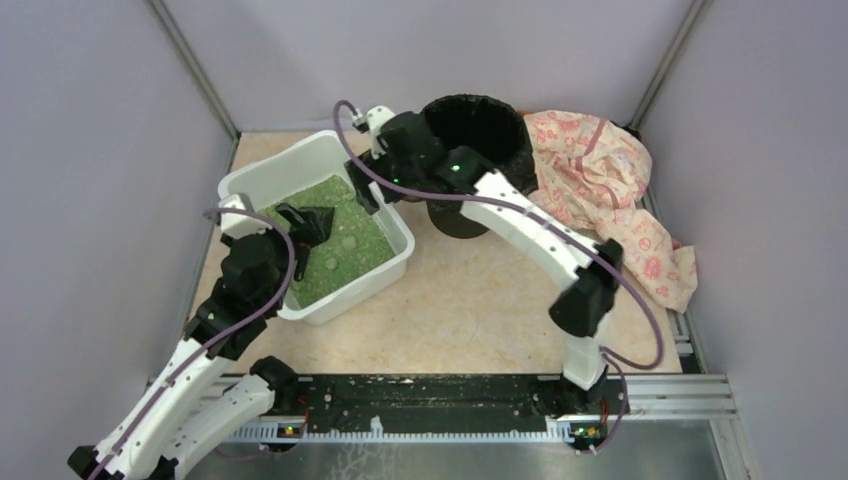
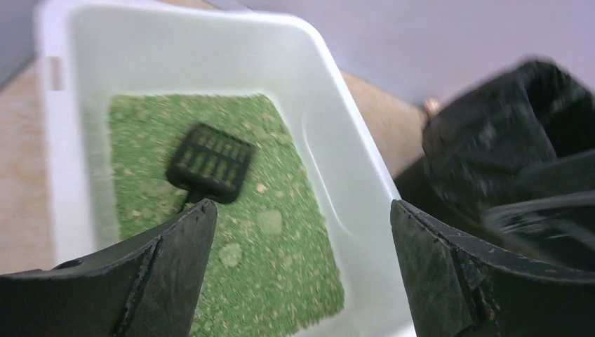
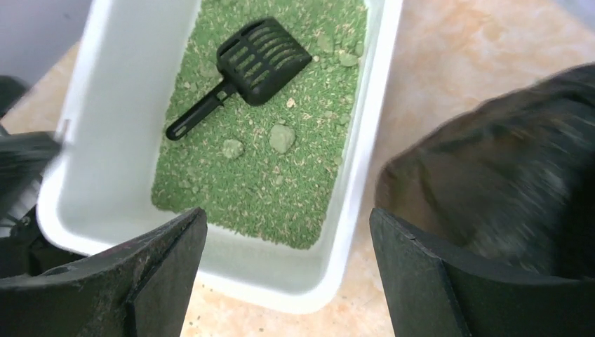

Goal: Clean the litter box

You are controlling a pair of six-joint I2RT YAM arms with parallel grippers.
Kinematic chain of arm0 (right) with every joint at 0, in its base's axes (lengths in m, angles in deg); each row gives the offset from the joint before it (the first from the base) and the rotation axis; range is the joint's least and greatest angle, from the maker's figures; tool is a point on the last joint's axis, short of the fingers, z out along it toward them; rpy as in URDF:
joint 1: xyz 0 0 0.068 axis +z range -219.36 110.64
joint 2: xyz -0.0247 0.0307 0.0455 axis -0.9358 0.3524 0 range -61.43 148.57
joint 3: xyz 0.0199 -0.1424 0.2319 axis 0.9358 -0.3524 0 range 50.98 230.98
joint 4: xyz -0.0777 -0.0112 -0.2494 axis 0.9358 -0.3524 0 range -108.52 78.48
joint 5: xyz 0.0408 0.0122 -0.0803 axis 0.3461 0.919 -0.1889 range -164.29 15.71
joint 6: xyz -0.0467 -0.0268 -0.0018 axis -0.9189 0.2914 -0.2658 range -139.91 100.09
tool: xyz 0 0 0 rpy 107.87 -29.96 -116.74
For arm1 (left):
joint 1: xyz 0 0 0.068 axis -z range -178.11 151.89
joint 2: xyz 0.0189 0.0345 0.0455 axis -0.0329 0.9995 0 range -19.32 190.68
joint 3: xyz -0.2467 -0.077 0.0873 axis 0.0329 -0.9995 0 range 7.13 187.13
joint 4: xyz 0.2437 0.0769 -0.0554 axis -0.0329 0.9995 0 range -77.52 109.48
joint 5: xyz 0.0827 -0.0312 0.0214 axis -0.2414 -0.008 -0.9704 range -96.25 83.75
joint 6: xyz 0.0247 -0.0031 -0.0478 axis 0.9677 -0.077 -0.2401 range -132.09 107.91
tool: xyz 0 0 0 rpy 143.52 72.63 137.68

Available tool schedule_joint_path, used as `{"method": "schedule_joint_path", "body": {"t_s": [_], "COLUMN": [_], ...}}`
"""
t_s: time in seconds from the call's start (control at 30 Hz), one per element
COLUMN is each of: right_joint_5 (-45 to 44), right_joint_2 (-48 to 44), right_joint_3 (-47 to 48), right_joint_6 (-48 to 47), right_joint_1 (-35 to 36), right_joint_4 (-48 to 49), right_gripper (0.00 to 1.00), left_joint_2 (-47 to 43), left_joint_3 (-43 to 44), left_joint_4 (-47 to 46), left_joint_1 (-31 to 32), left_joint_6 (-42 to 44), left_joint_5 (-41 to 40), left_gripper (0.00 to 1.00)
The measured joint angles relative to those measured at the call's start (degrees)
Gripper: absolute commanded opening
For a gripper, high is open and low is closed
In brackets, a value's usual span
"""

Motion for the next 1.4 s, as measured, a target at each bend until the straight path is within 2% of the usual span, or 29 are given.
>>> {"method": "schedule_joint_path", "body": {"t_s": [0.07,0.17,0.27,0.33,0.43,0.6,0.73,0.83,0.93,1.07,1.2,1.4], "right_joint_5": [0.2,0.2,0.3,0.5,1.9,3.9,1.1,-0.2,-1.0,-1.5,-2.7,-6.7], "right_joint_2": [6.9,18.1,28.2,31.6,32.6,31.9,31.3,26.5,16.5,-0.6,-17.3,-33.7], "right_joint_3": [4.9,17.5,31.4,35.0,31.9,19.9,16.1,8.7,-1.9,-14.5,-23.0,-29.9], "right_joint_6": [0.0,-0.1,-0.4,-0.5,-0.3,0.4,0.5,1.2,2.2,3.2,3.7,3.7], "right_joint_1": [0.5,1.0,2.0,2.7,3.9,5.1,6.4,7.6,8.3,8.5,8.5,8.5], "right_joint_4": [-2.3,-6.2,-9.0,-9.3,-8.0,-3.3,-1.9,1.5,5.3,10.4,14.1,15.4], "right_gripper": [0.86,0.86,0.86,0.85,0.84,0.84,0.83,0.83,0.83,0.83,0.82,0.82], "left_joint_2": [-1.3,-2.0,-3.1,-4.2,-5.3,-4.8,2.3,11.3,18.7,23.9,27.3,34.6], "left_joint_3": [0.7,2.8,3.0,2.7,1.9,0.3,3.9,10.7,17.9,25.1,29.6,30.9], "left_joint_4": [2.1,5.7,6.8,6.4,5.7,3.8,5.7,9.4,12.8,14.9,15.5,15.4], "left_joint_1": [0.0,-0.1,-0.1,-0.1,-0.1,-0.1,-0.1,-0.3,-1.7,-9.9,-19.1,-24.8], "left_joint_6": [-2.6,-6.5,-7.4,-6.7,-5.9,-2.9,-2.2,-3.2,-3.7,-3.7,-3.5,-2.9], "left_joint_5": [-5.8,-13.5,-17.4,-18.5,-18.9,-17.1,-15.7,-15.9,-15.5,-10.5,-4.8,5.4], "left_gripper": [0.99,0.99,0.99,0.99,0.99,0.99,0.99,0.99,0.99,0.99,0.99,0.99]}}
